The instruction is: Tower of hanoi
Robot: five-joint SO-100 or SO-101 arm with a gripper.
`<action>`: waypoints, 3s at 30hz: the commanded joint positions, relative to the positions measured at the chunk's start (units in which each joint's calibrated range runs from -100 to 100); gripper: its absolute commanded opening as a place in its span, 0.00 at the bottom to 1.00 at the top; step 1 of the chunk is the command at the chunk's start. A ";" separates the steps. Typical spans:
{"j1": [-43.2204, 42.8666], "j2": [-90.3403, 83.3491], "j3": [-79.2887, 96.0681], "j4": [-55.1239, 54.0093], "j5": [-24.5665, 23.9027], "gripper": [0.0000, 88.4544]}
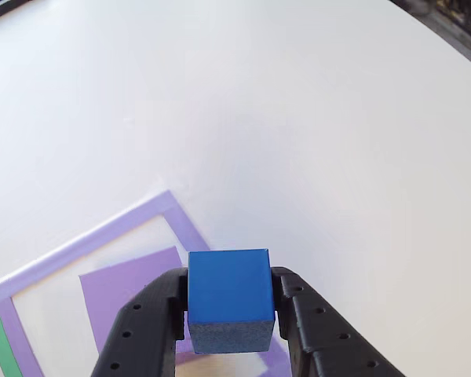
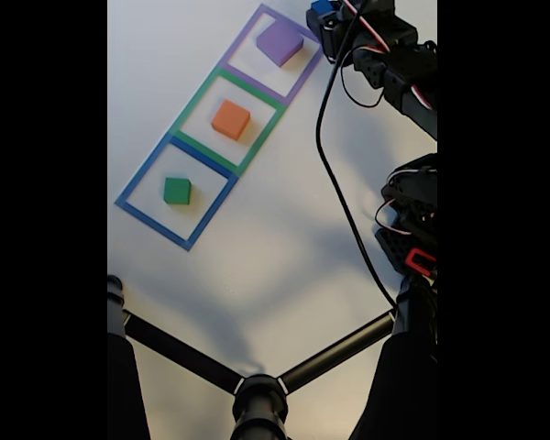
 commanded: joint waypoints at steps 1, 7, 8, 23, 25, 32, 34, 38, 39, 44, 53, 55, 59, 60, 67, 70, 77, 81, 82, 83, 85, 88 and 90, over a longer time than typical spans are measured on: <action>-2.86 5.12 -0.40 -11.72 0.38 0.00; -4.76 12.49 -0.22 -20.55 0.38 0.00; -5.15 13.77 -0.22 -21.84 0.38 0.00; -7.43 25.87 -2.49 -31.80 0.38 0.00; -7.51 27.55 -3.76 -32.20 0.38 0.00; -7.36 32.52 -9.40 -32.85 0.38 0.00; -7.43 33.00 -9.94 -32.85 0.38 0.00; -7.81 33.32 -9.21 -33.50 0.38 0.02; -7.97 33.32 -8.94 -33.66 0.38 0.01; -8.35 32.60 -7.85 -33.82 0.38 0.00; -9.19 29.56 -2.94 -34.14 0.38 0.00; -9.57 29.88 -2.67 -34.95 0.38 0.00; -9.64 29.96 -2.04 -36.09 0.38 0.05; -9.64 29.96 -1.95 -36.17 0.38 0.07; -9.19 29.88 -2.22 -37.22 0.38 0.24; -9.11 29.56 -2.94 -37.22 0.38 0.29; -9.19 23.87 -7.31 -29.61 0.38 0.36; -9.19 15.21 -12.85 -14.07 0.38 0.38; -9.19 12.65 -14.85 -8.89 0.38 0.37; -9.11 10.57 -16.76 -4.44 0.38 0.36; -9.03 7.36 -21.39 4.63 0.38 0.27; -9.11 4.24 -30.57 19.60 0.38 0.08; -9.42 2.47 -35.57 28.18 0.38 0.04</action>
